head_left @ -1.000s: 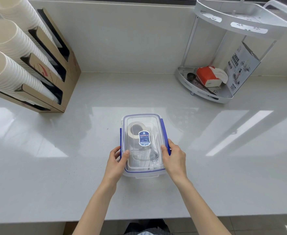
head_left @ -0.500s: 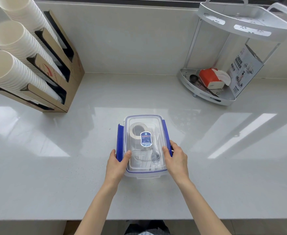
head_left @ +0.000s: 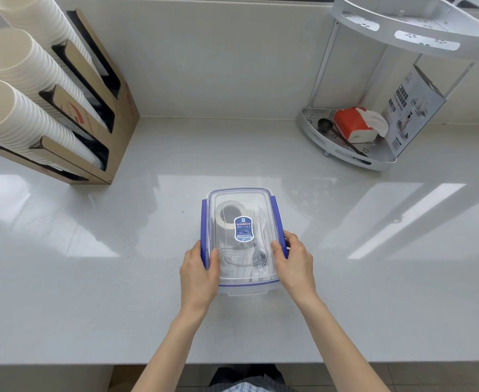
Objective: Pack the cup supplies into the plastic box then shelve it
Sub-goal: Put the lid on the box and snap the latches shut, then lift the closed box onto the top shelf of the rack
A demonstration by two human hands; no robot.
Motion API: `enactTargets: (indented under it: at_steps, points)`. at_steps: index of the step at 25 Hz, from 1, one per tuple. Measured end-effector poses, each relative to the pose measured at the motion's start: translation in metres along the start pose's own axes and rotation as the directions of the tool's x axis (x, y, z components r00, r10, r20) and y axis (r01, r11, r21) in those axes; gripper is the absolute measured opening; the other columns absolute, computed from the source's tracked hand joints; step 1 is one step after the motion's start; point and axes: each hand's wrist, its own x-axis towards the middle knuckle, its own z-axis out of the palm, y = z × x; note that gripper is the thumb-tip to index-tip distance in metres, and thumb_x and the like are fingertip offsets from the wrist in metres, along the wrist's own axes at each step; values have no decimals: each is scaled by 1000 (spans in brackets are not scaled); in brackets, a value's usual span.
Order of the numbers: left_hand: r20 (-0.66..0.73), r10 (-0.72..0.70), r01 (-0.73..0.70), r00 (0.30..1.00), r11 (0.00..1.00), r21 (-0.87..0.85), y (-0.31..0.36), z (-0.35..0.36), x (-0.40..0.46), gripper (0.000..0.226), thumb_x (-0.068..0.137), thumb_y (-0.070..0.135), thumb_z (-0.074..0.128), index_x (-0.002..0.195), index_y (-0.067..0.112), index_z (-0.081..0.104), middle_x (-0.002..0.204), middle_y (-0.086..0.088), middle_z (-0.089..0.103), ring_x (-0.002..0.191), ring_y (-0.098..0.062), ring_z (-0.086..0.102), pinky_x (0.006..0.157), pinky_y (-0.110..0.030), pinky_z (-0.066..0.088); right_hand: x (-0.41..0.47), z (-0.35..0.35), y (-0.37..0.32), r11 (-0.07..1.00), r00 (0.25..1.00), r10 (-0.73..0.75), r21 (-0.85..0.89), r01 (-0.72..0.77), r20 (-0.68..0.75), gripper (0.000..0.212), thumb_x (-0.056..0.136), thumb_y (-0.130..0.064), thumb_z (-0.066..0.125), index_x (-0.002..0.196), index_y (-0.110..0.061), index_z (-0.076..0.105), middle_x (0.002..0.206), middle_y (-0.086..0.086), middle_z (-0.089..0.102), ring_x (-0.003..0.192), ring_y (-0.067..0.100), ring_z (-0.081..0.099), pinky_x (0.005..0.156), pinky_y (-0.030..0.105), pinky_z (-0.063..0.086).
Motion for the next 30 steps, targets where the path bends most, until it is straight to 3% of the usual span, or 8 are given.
enactTargets:
  at_steps: [2,4,10,15,22,26,30]
  points:
    - [-7,48,-48,999,999,19,3,1,-2,27,92,17,44,114,7,55,97,-10,55,76,-12,47,69,-13,29,0,0,0,1000,1000,7,-4,-7,1,38,93,-23,46,128,-8,45,123,14,57,108,27,55,94,38,46]
    - [4,48,-48,999,999,8,4,-1,1,28,91,18,45,116,9,54,97,-5,53,80,-16,48,75,-17,33,0,0,-1,1000,1000,20,5,-20,4,38,93,-23,46,128,-9,45,123,13,57,108,26,55,94,38,47]
    - [153,-184,215,971,950,-226,4,-9,7,39,87,23,54,124,13,43,111,1,51,98,-21,53,79,-32,45,-3,-3,0,999,1000,29,46,-29,13,41,92,-27,48,130,-13,44,125,10,56,109,23,54,95,37,47]
    - [270,-275,355,923,879,-319,5,-15,11,45,86,26,56,127,19,38,119,-7,53,101,-22,54,81,-35,46,-7,-12,-6,966,978,153,186,-178,141,45,90,-33,50,132,-22,37,103,3,53,89,16,52,74,26,46]
    - [283,-253,331,925,902,-277,8,-14,12,57,88,26,53,138,17,30,127,-9,50,105,-22,51,90,-38,45,-6,-20,-4,950,975,133,257,-177,180,50,87,-20,56,134,-22,40,106,4,60,95,19,58,90,36,50]
    - [313,-178,281,933,903,-325,18,-15,19,37,87,25,55,122,16,52,100,-6,61,79,-17,57,67,-26,47,1,-32,-11,941,983,99,307,-142,152,44,87,-22,55,130,-23,48,100,7,64,88,21,59,83,29,47]
    - [304,-135,250,943,892,-378,39,-14,26,35,86,25,55,120,15,54,103,-11,62,79,-21,57,66,-28,47,12,-50,-22,941,993,51,327,-85,110,43,85,-23,57,128,-24,51,89,6,64,82,22,58,84,35,48]
